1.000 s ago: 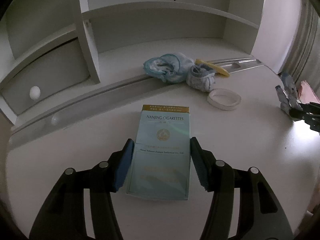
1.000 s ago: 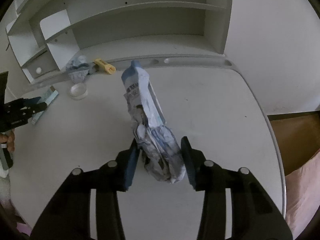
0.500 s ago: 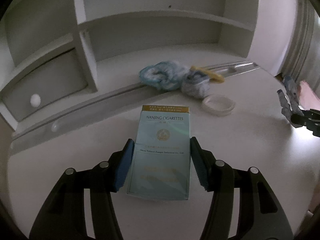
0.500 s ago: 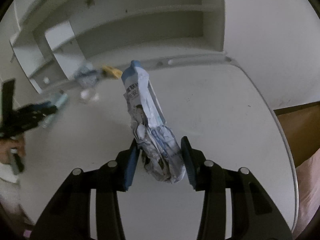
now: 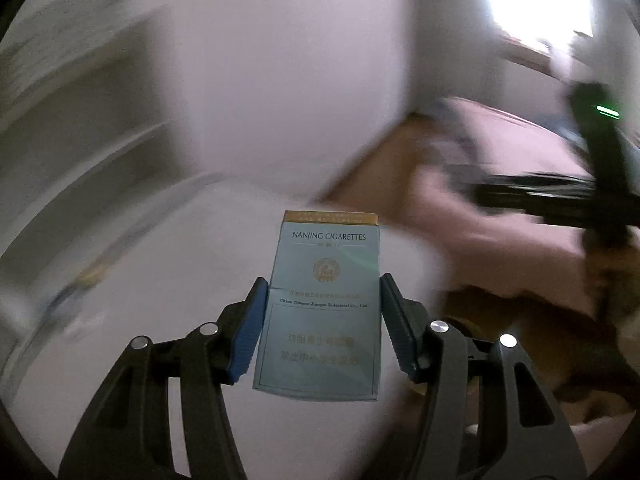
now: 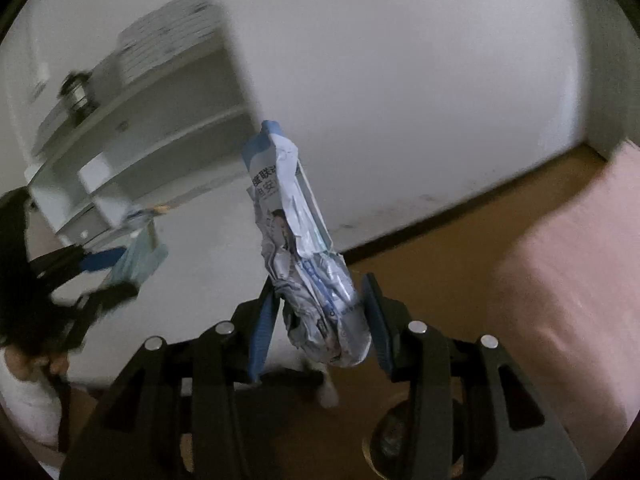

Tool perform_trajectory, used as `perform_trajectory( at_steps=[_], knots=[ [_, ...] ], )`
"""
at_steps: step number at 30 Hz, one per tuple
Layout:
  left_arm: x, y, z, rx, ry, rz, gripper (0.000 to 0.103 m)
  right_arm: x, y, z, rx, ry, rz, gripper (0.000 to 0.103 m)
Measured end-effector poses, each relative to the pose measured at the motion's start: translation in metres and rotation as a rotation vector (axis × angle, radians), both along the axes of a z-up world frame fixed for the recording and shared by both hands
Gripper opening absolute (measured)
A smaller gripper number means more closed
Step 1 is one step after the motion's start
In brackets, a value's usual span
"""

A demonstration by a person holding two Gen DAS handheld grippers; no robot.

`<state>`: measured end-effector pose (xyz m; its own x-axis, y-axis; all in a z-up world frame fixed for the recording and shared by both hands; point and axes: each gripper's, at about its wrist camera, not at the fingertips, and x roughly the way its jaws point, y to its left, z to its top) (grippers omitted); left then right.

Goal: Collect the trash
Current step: 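Carry cigarette pack and crumpled wrapper in both tools over the bin, then open both tools to drop pack and wrapper into the bin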

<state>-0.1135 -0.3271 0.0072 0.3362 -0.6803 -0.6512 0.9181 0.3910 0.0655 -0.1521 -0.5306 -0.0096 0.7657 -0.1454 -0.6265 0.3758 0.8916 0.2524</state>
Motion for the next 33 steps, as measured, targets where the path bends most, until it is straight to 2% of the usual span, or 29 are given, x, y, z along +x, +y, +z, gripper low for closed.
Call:
perform_trajectory(
  at_steps=[2,4,7,9,13,15,17,19,21,22,26,30,32,33],
  knots=[
    [-0.051,-0.048,-0.011,0.023,0.050,-0.161,0.055,-0.037,-0.030,-0.018,-0.004,0.070,-0.062,0.042],
    [-0.085,-0.088,-0.035,0.081,0.099,-0.262,0.055,-0.061,-0.049,-0.036,-0.009,0.126,-0.087,0.043],
    [-0.111,-0.131,-0.084,0.179,0.189,-0.325,0.055,-0.096,-0.090,-0.090,0.128,0.200,-0.116,0.043],
    [-0.115,-0.161,-0.135,0.264,0.274,-0.312,0.055,-0.107,-0.110,-0.130,0.199,0.257,-0.149,0.043],
    [-0.095,-0.198,-0.245,0.449,0.430,-0.196,0.055,-0.110,-0.132,-0.230,0.371,0.411,-0.160,0.043],
    [-0.083,-0.207,-0.286,0.505,0.454,-0.153,0.055,-0.105,-0.132,-0.279,0.436,0.503,-0.132,0.043],
    [-0.078,-0.216,-0.322,0.563,0.461,-0.125,0.055,-0.095,-0.133,-0.312,0.433,0.592,-0.113,0.043],
    [-0.070,-0.223,-0.352,0.615,0.514,-0.099,0.055,-0.088,-0.133,-0.339,0.484,0.624,-0.122,0.042],
    [-0.063,-0.228,-0.369,0.637,0.572,-0.070,0.055,-0.084,-0.133,-0.356,0.564,0.614,-0.129,0.042],
    [-0.059,-0.230,-0.371,0.634,0.590,-0.065,0.055,-0.083,-0.130,-0.358,0.572,0.615,-0.124,0.042],
    [-0.060,-0.240,-0.371,0.625,0.567,-0.088,0.055,-0.078,-0.130,-0.362,0.564,0.630,-0.121,0.042],
    [-0.065,-0.240,-0.377,0.619,0.585,-0.087,0.055,-0.082,-0.131,-0.363,0.622,0.604,-0.146,0.044],
    [-0.063,-0.238,-0.373,0.606,0.582,-0.069,0.061,-0.086,-0.134,-0.363,0.664,0.579,-0.166,0.058],
    [-0.061,-0.238,-0.369,0.597,0.579,-0.062,0.074,-0.088,-0.137,-0.362,0.670,0.576,-0.195,0.073]
  ],
)
